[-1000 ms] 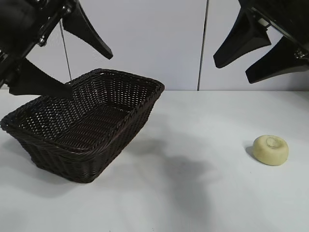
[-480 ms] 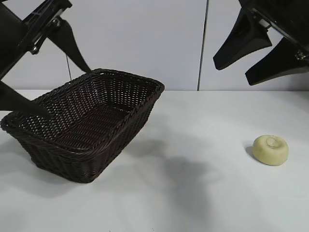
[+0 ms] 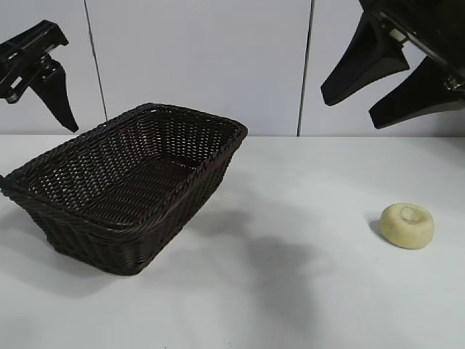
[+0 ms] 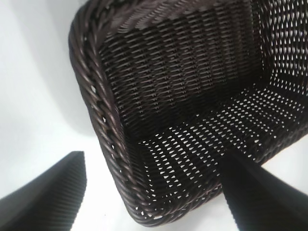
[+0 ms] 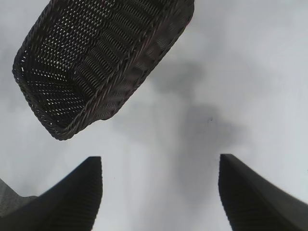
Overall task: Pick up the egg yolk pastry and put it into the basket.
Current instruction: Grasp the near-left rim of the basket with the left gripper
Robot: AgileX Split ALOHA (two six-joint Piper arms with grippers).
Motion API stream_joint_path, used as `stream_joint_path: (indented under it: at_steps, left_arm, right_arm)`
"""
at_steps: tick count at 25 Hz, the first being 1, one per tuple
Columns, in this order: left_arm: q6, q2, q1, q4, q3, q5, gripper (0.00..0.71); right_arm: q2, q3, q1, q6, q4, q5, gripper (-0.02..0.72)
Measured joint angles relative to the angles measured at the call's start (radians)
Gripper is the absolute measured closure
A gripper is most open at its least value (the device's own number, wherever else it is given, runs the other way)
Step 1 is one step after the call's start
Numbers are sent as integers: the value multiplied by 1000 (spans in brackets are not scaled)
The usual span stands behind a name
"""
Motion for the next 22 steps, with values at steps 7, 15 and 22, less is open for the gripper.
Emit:
stream_joint_path:
  at_steps: [7, 15, 22]
  left_arm:
    - [0, 92, 0, 3, 12, -47, 148]
    - [0, 259, 0, 3, 12, -135, 148]
    - [-4, 327, 0, 3, 12, -166, 165]
  right_arm:
    - [0, 0, 0, 0, 0, 5, 206]
    - [0, 0, 0, 0, 0, 7, 206]
    - [0, 0, 0, 0, -3, 11, 206]
